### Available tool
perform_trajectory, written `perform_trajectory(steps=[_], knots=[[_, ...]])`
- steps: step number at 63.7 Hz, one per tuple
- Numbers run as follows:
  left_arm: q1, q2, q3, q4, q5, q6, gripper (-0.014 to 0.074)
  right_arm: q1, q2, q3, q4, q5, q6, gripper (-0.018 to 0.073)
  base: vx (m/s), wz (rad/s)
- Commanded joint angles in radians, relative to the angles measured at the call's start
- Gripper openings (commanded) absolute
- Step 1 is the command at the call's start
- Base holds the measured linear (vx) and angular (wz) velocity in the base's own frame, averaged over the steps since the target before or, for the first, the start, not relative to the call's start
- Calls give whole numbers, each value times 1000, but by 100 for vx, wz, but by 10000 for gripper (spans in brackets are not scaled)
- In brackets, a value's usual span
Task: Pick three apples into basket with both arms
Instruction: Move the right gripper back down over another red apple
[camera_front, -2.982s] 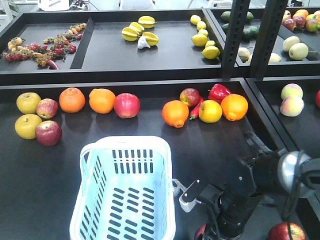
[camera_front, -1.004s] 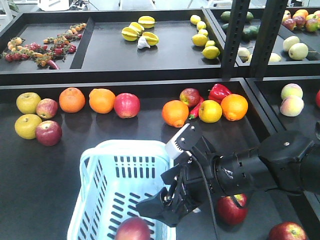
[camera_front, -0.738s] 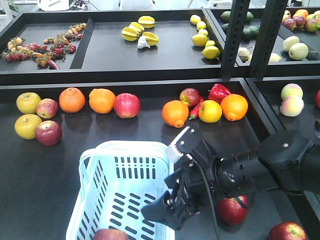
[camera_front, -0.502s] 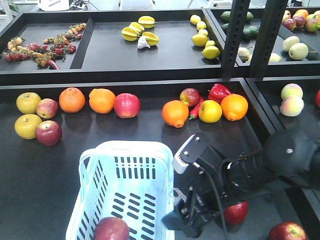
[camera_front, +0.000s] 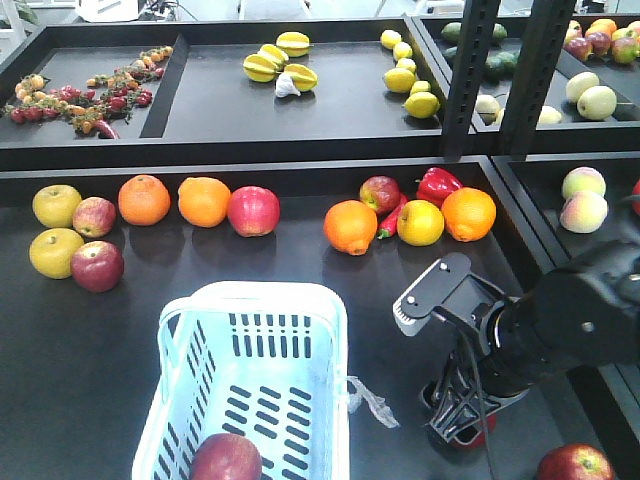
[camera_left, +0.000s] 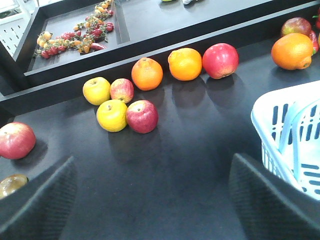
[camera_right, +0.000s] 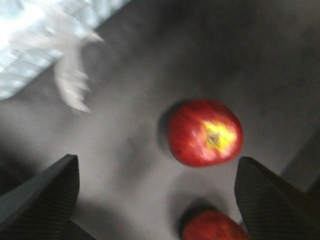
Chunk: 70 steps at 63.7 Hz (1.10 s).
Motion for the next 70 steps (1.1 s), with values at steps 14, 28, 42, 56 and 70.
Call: perform_trajectory(steps=[14, 28, 42, 56, 70], knots=[[-2, 8, -23, 31, -50, -12, 585, -15, 117, -30, -80, -55, 68, 596, 0, 0], [-2, 8, -23, 31, -50, -12, 585, -144, 159, -31, -54, -96, 68, 596, 0, 0], [-2, 8, -23, 31, -50, -12, 585, -202, 167, -31, 23, -156, 1, 595, 0, 0], [-2, 8, -23, 31, -50, -12, 585, -202, 167, -31, 76, -182, -43, 595, 0, 0], [-2, 8, -23, 31, -50, -12, 585, -202, 201, -31, 69, -206, -43, 595, 0, 0]])
